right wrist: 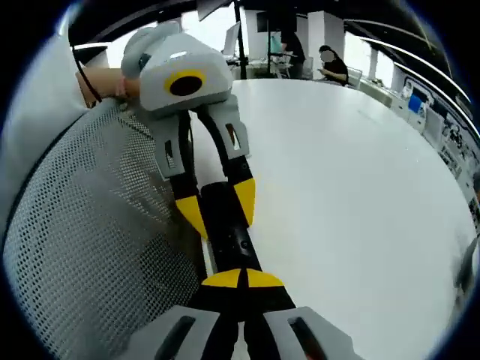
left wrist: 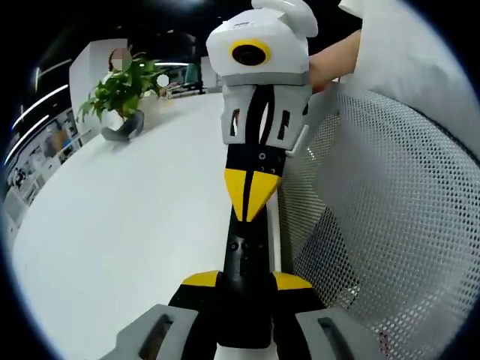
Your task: Press the specified remote control buttons in sequence, fully releasing each button before pressing the next.
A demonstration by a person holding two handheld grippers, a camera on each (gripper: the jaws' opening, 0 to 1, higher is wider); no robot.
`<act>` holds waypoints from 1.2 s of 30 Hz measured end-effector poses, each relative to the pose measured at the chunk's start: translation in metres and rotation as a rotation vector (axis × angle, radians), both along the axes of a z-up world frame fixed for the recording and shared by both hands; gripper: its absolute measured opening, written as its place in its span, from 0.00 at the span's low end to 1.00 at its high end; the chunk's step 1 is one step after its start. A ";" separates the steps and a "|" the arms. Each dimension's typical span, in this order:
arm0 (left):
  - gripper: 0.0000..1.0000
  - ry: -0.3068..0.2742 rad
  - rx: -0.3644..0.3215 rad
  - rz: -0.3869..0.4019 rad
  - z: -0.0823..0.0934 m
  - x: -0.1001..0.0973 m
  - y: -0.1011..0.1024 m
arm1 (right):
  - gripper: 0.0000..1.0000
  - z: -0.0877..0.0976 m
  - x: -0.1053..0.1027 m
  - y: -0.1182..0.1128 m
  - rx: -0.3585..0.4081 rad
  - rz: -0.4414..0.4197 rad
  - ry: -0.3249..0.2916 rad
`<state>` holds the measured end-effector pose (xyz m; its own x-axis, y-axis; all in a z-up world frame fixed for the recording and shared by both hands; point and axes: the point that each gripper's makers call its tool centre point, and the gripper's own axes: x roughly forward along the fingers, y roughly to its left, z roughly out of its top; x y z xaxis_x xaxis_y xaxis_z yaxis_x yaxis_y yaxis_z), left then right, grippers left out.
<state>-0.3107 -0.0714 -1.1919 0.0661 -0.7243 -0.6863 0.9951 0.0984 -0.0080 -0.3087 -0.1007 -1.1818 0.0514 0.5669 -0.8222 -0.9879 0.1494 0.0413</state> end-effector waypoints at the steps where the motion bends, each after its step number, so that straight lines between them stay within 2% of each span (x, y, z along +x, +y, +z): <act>1: 0.24 0.000 0.000 0.000 0.000 0.000 0.000 | 0.00 0.000 -0.001 0.001 -0.020 0.029 -0.012; 4: 0.24 -0.002 0.001 -0.006 0.000 0.000 0.000 | 0.00 -0.002 -0.003 0.004 -0.104 0.144 -0.069; 6: 0.24 -0.001 0.000 -0.007 0.000 0.000 0.000 | 0.00 -0.003 -0.004 0.003 -0.150 0.192 -0.098; 11: 0.24 0.001 0.003 -0.007 -0.001 0.000 0.000 | 0.00 -0.004 0.000 0.005 -0.205 0.147 -0.062; 13: 0.24 0.003 0.004 -0.008 -0.001 0.000 -0.001 | 0.00 -0.004 0.000 0.004 -0.192 0.115 -0.046; 17: 0.24 0.002 0.005 -0.005 -0.001 0.000 -0.001 | 0.00 -0.002 0.001 0.004 -0.082 -0.014 -0.010; 20: 0.24 0.002 0.004 -0.002 -0.001 0.000 -0.001 | 0.00 -0.001 0.001 0.003 -0.001 -0.065 -0.001; 23: 0.24 0.003 0.001 0.000 -0.001 0.000 0.000 | 0.00 0.000 0.001 0.004 0.037 -0.100 0.014; 25: 0.24 0.003 -0.001 0.000 -0.001 0.000 -0.001 | 0.00 0.001 -0.001 0.005 0.035 -0.098 0.001; 26: 0.24 0.003 0.000 0.000 -0.001 0.000 -0.001 | 0.00 0.003 0.005 0.003 0.001 -0.069 -0.085; 27: 0.24 0.003 -0.001 0.000 -0.001 0.000 -0.001 | 0.00 0.004 0.005 0.001 -0.029 -0.023 -0.133; 28: 0.24 0.003 -0.002 -0.002 -0.001 0.000 -0.001 | 0.00 0.005 0.004 0.002 -0.037 0.007 -0.152; 31: 0.24 0.002 -0.003 -0.010 -0.001 -0.001 -0.002 | 0.00 0.004 -0.008 0.011 -0.010 0.040 -0.098; 34: 0.24 0.002 -0.005 -0.012 -0.001 -0.001 -0.003 | 0.00 0.000 -0.005 0.012 -0.046 0.061 -0.113; 36: 0.24 0.002 -0.005 -0.011 -0.001 -0.001 -0.002 | 0.00 0.000 -0.004 0.011 -0.062 0.051 -0.099</act>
